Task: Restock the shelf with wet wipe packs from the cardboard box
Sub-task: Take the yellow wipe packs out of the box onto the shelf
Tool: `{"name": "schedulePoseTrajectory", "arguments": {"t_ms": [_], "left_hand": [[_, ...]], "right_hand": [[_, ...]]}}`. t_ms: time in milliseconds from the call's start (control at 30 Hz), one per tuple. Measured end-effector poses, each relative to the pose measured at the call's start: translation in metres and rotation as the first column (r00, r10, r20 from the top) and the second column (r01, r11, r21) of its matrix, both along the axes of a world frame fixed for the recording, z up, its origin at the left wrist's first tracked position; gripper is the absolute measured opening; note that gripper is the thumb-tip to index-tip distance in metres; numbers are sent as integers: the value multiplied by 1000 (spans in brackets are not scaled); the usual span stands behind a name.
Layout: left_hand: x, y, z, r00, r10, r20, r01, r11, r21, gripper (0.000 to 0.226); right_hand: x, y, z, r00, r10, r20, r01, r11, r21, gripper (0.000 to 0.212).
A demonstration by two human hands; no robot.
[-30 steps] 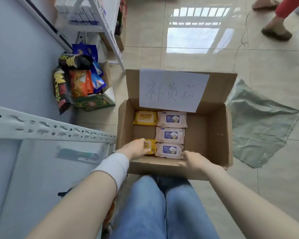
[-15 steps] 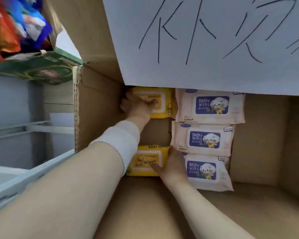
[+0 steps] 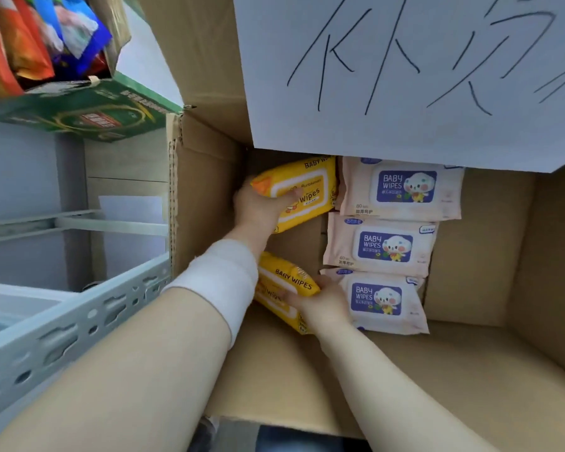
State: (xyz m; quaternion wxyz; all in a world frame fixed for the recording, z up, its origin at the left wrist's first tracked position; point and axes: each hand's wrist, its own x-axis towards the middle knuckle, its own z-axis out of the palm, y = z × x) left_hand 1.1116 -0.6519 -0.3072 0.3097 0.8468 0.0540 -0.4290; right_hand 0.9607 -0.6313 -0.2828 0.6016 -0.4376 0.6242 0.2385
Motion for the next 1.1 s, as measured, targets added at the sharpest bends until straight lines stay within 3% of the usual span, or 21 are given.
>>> {"name": "schedulePoseTrajectory", "arguments": {"t_ms": [167,367,433,533,667,833,933,1100], "left_hand": [[-10,23,70,993,65,96,-55,993,-104,43],[-30,70,205,951,130,282,-68,974,-218,34],[-45,92,254,924,213,317,-127,954,-270,34],[-75,136,319,868,331,370,-198,914,-354,29],[-130,201,402,779,462,424,-238,843,-481,19],[-181,291,516,657,590,468,-267,764,-588,22],[-208,356,583,587,640,496,-235,720,-653,39],[-256,475,654,419,714,561,-219,679,-701,38]], "right_hand": [[-53,-35,70,968,-252,10,252,967,-45,40],[-123,-77,183,982,-165,93,181,964,-195,29],[-140,-83,220,975,-157,158,181,972,-149,38],[-160,-83,264,948,-105,300,132,989,-71,70],[-173,-61,323,856,-99,507,116,993,-2,66],[-173,-7,415,722,30,692,-117,990,79,40],[-164,35,466,637,169,752,-269,963,11,43],[-156,138,538,479,279,832,-390,917,-83,34]]}}
